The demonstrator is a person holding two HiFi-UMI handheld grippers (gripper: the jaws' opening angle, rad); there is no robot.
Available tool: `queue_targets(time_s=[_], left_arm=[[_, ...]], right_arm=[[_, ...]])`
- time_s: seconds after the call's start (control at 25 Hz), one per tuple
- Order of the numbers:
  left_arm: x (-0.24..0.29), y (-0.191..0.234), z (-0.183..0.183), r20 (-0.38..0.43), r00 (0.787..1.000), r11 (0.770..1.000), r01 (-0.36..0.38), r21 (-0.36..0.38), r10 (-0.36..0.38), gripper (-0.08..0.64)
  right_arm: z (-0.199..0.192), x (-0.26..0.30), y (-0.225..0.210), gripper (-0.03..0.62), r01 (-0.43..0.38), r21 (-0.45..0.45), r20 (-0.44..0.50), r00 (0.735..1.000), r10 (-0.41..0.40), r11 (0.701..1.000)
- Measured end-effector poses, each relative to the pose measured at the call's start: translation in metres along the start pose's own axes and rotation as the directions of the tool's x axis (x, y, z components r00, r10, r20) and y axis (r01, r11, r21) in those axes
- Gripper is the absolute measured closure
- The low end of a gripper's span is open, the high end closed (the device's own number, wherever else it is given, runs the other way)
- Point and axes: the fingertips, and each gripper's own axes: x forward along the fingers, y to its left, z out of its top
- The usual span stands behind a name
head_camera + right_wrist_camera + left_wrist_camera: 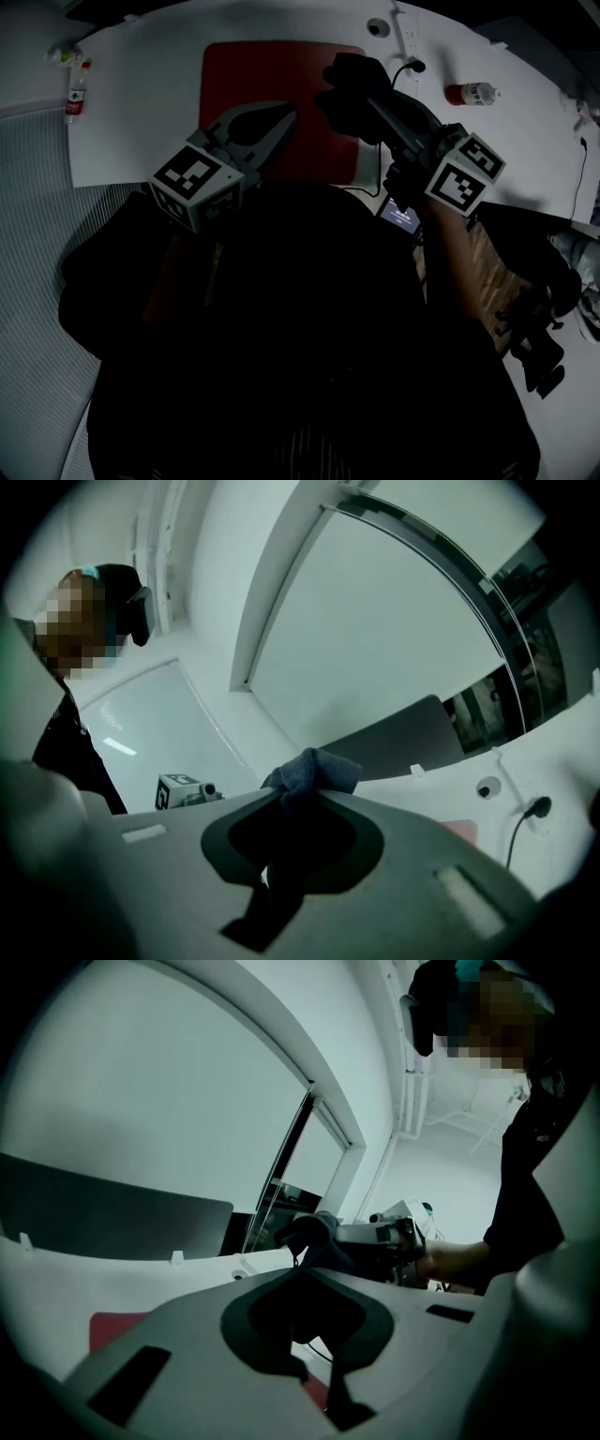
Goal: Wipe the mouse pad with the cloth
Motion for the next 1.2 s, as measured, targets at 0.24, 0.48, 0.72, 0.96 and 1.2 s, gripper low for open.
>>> queue_targets(time_s=[0.24, 0.48, 0.72, 0.96, 1.2], left_arm=[[0.022, 0.016, -0.028, -0.051, 0.999, 1.0, -0.004, 0.007, 0.005, 0.554], [0.041, 0.038, -0.077, -0.137, 0.991, 0.999, -0.018, -0.045, 0.011, 0.554], [0.054, 0.066, -0.126, -0.27, 0.962, 0.996, -0.054, -0.073, 0.033, 0.554], [0.06, 0.09, -0.182, -0.352, 0.936, 0.986, -0.077, -0.146, 0.021, 0.554], [0.061, 0.116, -0.219, -0.434, 0.9, 0.979, -0.117, -0.164, 0.035, 0.554]], right_arm=[[-0.023, 0.01, -0.02, 0.555, -0.01, -0.032, -0.107, 0.994, 0.007, 0.999], [-0.056, 0.029, -0.039, 0.555, -0.004, -0.013, -0.187, 0.982, 0.001, 1.0], [-0.086, 0.049, -0.068, 0.555, 0.018, 0.011, -0.251, 0.968, -0.015, 1.0], [-0.115, 0.065, -0.091, 0.555, 0.031, -0.031, -0.331, 0.943, -0.04, 0.999], [-0.143, 0.078, -0.117, 0.555, 0.067, -0.085, -0.403, 0.91, -0.096, 0.994]])
